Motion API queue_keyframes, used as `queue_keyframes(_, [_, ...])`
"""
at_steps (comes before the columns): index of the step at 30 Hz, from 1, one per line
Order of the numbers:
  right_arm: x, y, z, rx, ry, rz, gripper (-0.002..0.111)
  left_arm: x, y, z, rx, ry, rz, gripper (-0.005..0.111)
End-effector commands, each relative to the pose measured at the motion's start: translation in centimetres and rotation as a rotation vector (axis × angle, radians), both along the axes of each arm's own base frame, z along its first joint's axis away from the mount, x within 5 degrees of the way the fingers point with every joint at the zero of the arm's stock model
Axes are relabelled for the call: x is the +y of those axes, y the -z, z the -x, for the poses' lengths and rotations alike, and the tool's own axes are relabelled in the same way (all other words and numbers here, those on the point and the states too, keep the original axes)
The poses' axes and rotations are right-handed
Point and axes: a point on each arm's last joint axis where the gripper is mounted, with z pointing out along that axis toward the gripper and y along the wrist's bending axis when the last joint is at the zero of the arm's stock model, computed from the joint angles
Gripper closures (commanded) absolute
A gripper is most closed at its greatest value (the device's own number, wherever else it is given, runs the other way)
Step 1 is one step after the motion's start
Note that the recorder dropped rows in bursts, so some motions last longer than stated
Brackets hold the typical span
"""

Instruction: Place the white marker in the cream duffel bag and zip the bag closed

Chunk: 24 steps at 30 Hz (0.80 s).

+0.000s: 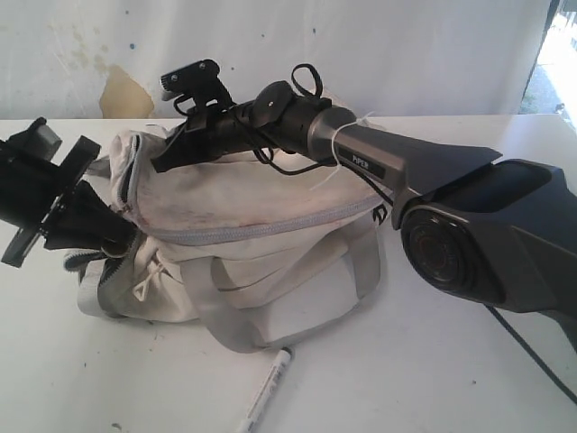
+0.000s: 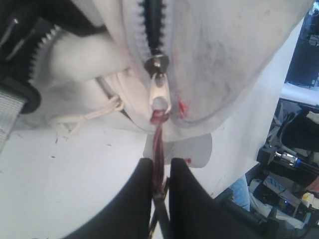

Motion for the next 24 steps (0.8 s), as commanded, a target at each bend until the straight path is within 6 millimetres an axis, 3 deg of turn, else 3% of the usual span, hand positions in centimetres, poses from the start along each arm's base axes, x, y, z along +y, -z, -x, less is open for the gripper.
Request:
queue_keyframes(1, [-0.82,-1.22,-1.03,-0.059,0.075,-0.032,0.108,-1.24,-0.26,0.58,-0.029,0.057,0.032,0.107])
queue_keyframes(10, [-0.79,-1.19,-0.98,-0.054,0.069,-0.030,0.108,-1.50,-0.37,0.54,-0.077,0.088,0.047,0.104])
queue_keyframes(13, [-0.78,-1.17,-0.96,-0.052,0.067,-0.030,0.108,-1.51,-0.43,0.49,-0.096,0.098,0.049,0.088])
queue_keyframes(17, [-0.74,-1.11,-0.85,-0.044,0.056,-0.026,0.107,-1.48,-0.46,0.46,-0.101,0.097,0.053,0.054])
queue_keyframes(20, [-0.68,-1.02,-0.71,-0.032,0.042,-0.022,0.095,-1.39,-0.35,0.54,-0.108,0.115,0.037,0.036])
queue_keyframes(24, [-0.63,-1.76,-0.34,-0.022,0.010,-0.018,0.068,-1.27,-0.19,0.65,-0.119,0.142,0.017,0.031])
